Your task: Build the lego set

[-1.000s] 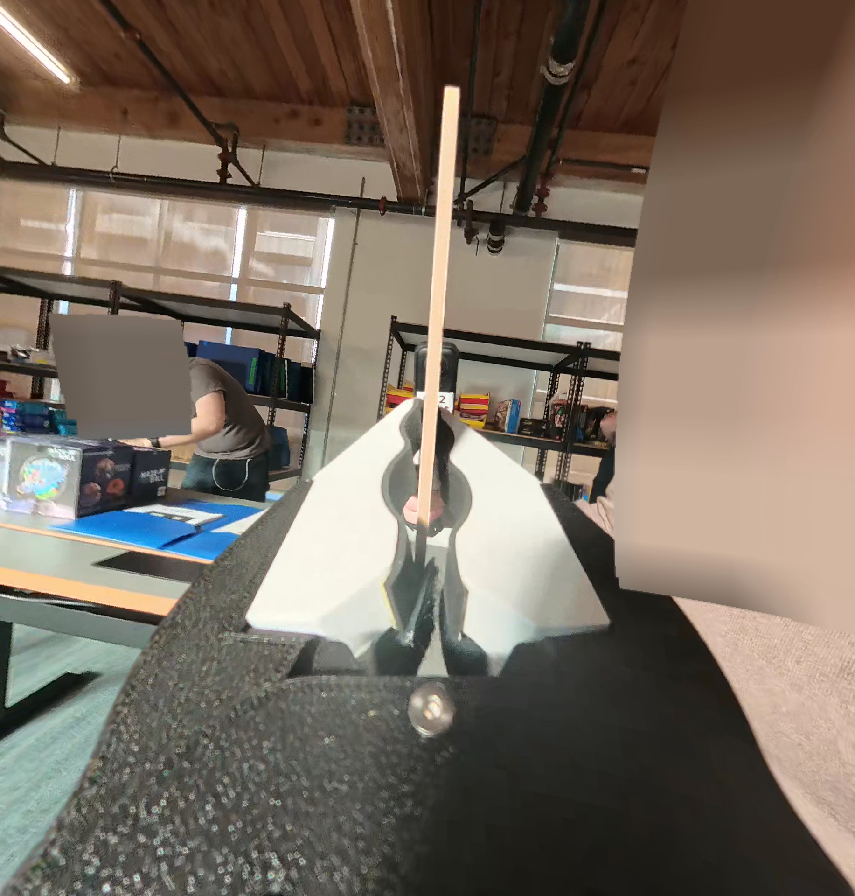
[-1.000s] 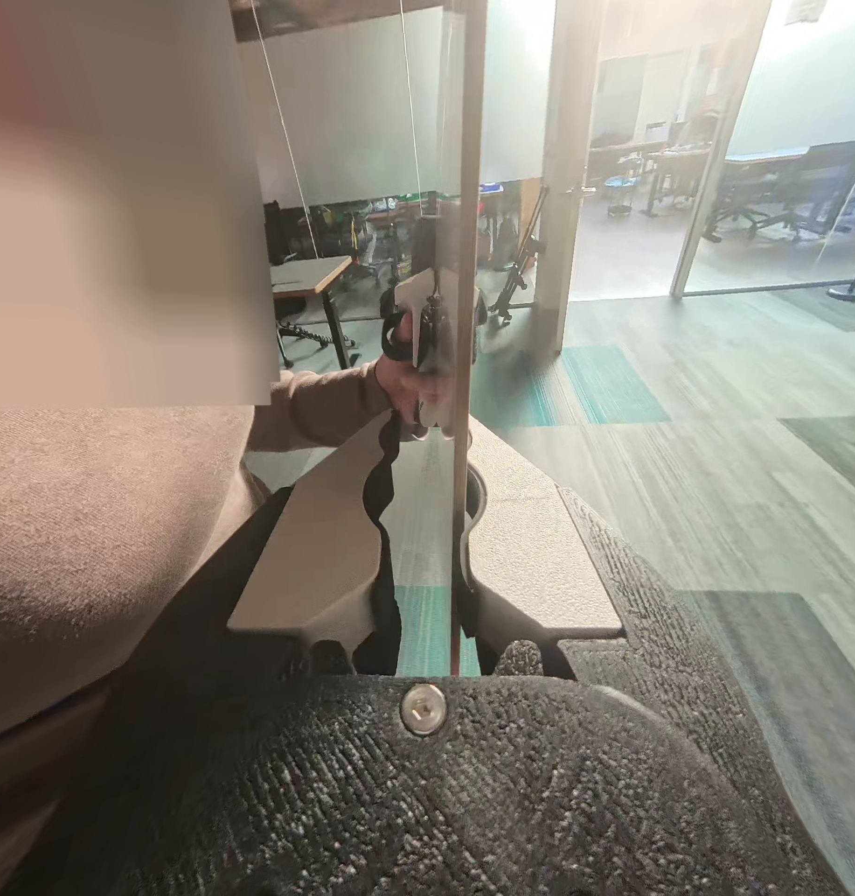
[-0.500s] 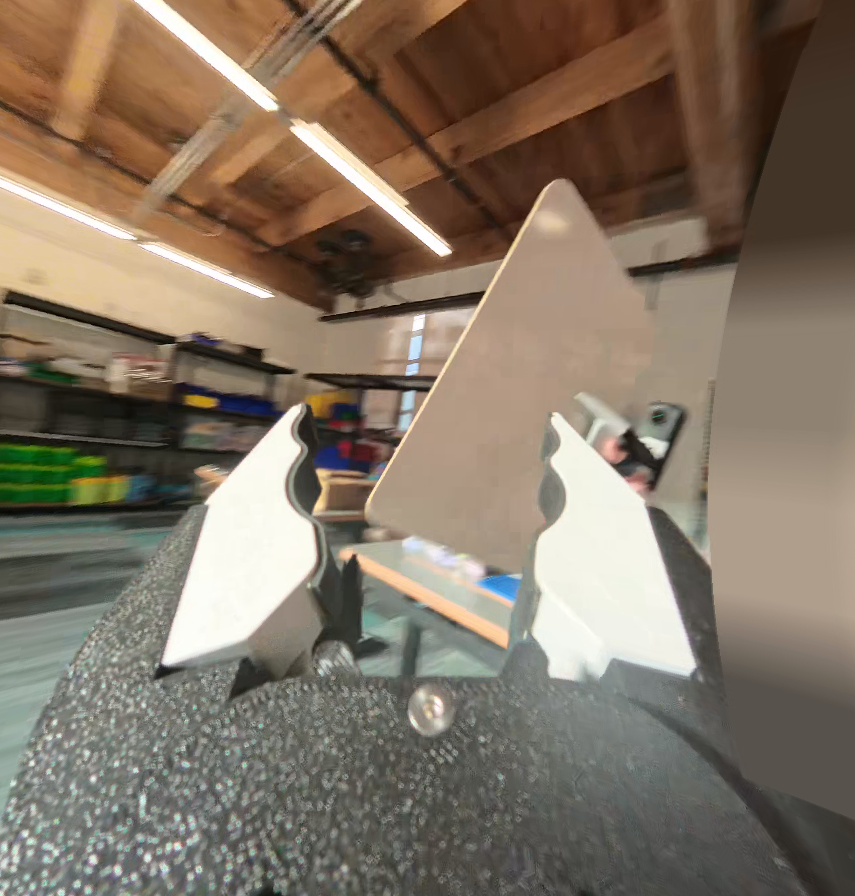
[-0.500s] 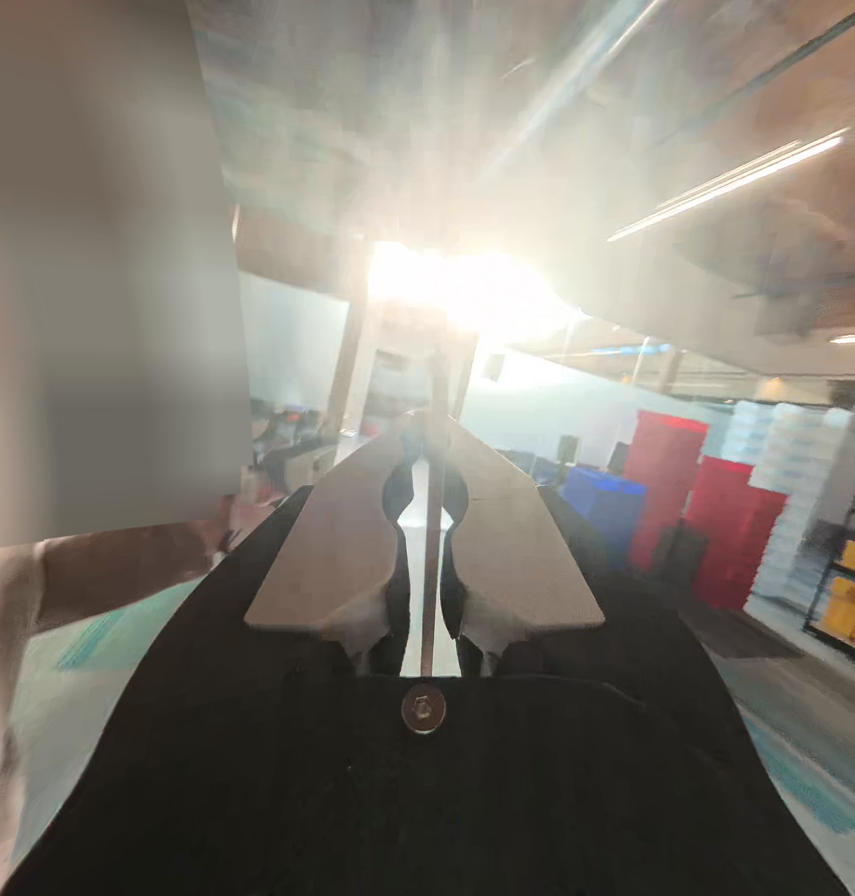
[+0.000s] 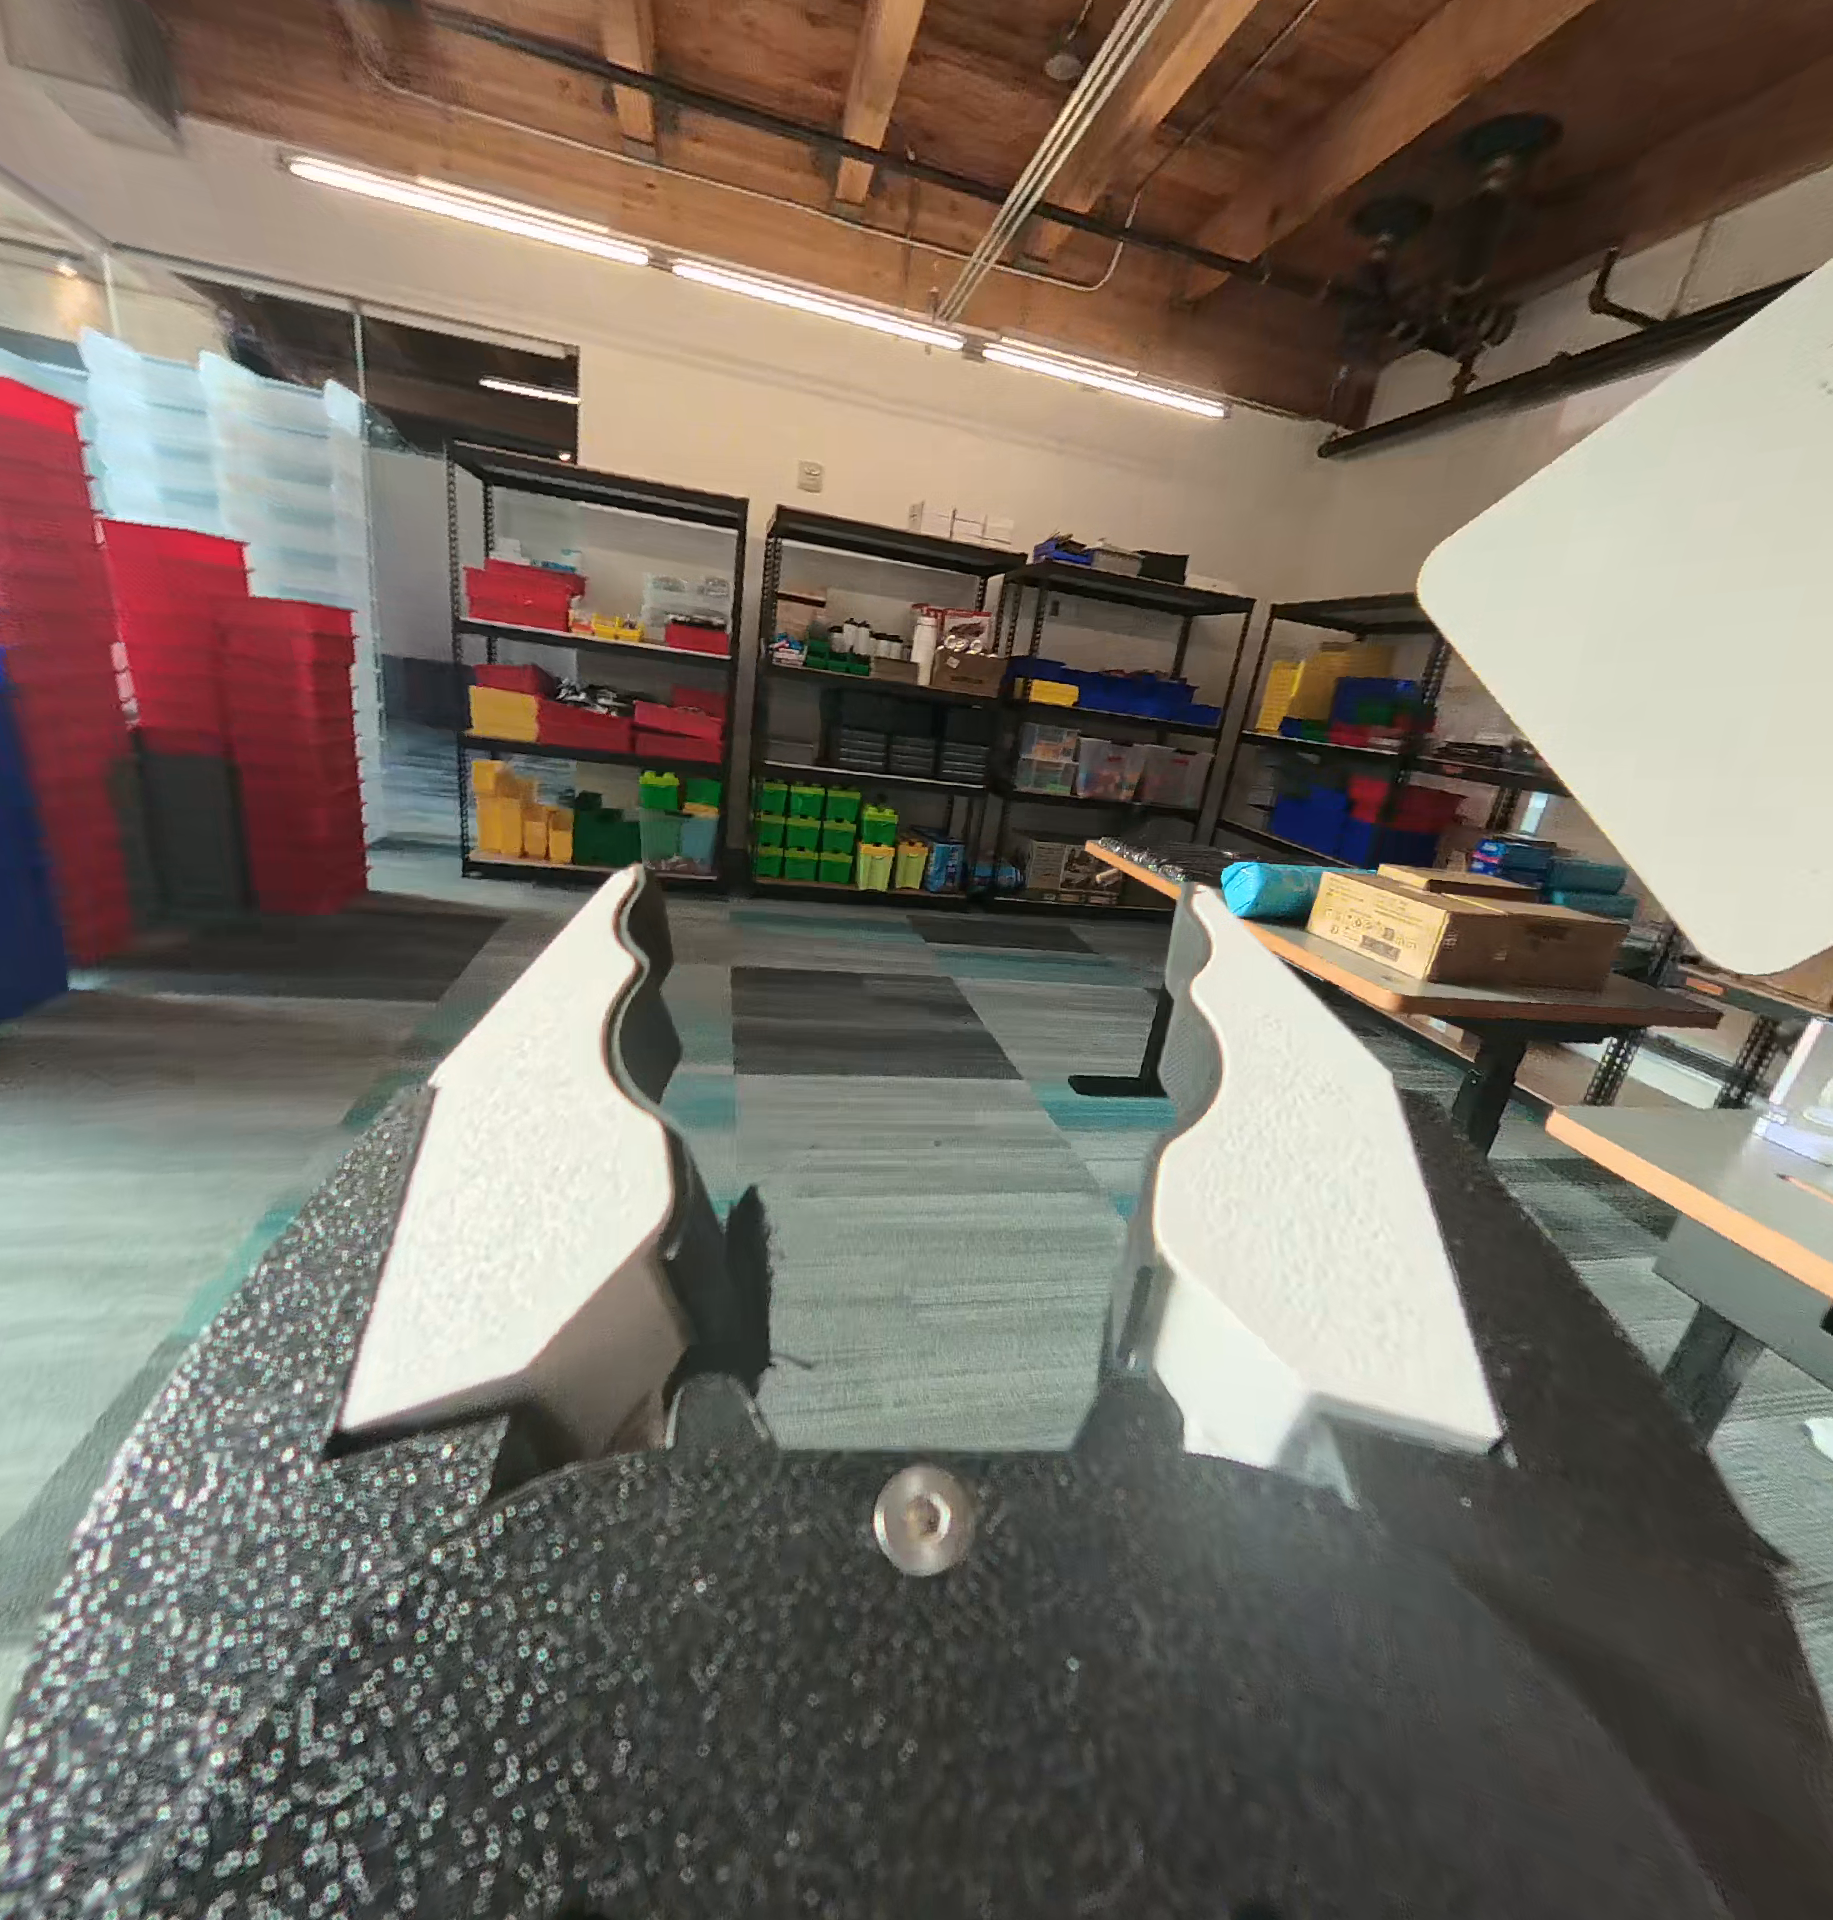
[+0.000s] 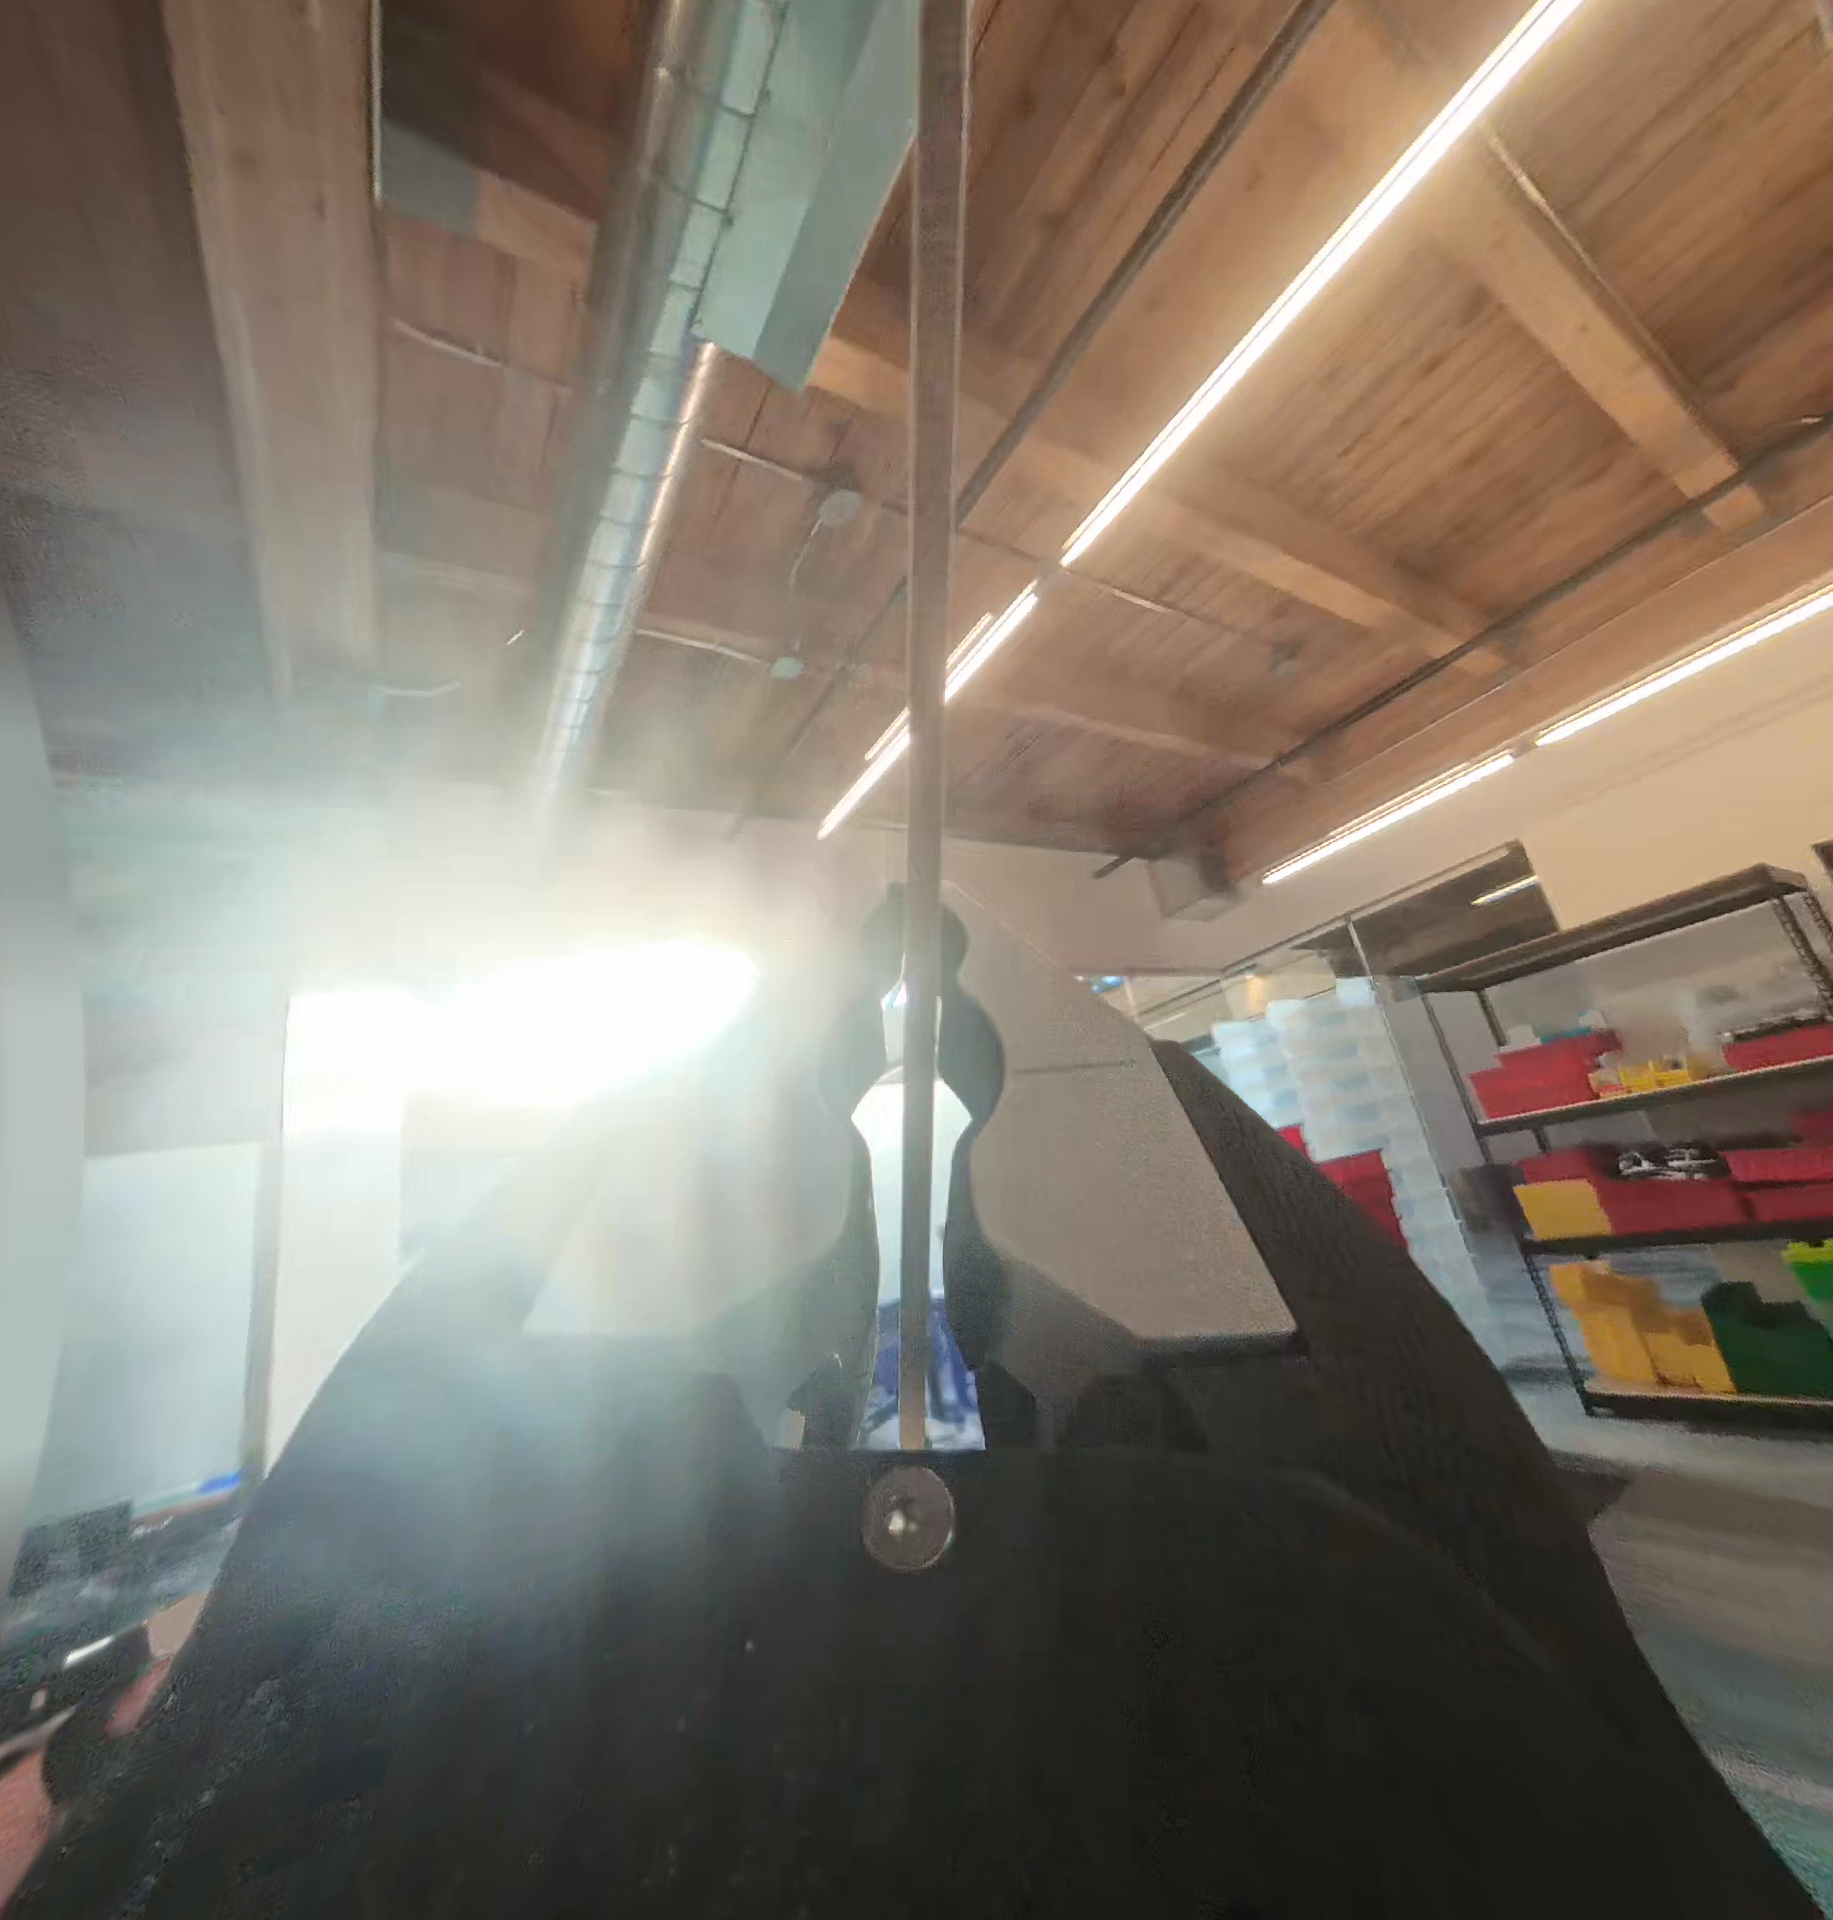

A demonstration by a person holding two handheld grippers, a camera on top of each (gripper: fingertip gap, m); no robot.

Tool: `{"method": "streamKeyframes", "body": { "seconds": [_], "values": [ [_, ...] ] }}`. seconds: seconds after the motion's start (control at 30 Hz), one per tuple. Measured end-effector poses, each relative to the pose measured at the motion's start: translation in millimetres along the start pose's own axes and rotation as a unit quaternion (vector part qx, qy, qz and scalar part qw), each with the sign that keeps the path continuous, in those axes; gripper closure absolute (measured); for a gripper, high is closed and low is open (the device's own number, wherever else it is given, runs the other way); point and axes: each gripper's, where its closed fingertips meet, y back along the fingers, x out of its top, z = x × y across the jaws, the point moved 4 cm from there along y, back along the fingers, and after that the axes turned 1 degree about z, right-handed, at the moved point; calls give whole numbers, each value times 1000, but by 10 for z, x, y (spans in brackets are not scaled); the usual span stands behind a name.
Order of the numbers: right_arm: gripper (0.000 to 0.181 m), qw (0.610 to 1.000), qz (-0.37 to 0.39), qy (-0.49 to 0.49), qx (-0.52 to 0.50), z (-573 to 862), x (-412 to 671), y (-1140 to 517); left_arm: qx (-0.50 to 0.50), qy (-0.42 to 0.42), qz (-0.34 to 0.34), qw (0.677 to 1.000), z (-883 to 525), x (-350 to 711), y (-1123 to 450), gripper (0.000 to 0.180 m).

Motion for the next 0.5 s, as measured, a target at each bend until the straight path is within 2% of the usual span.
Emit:
{"method": "streamKeyframes", "body": {
  "seconds": [0.03,0.17,0.3,0.5],
  "values": [
    [181,1000,16,2,-17,208,-60,-101,-13,-14,5,1000,-91,-11,-379,85],
    [180,991,74,26,-106,1071,-262,-307,-82,-62,15,995,-324,-272,-1867,91],
    [181,980,113,39,-158,1974,-597,-443,-132,-51,23,990,-549,-665,-3241,84],
    [180,968,177,56,-168,3616,-1111,-1072,-99,-67,72,990,-1257,-935,-5208,84]
  ]
}}
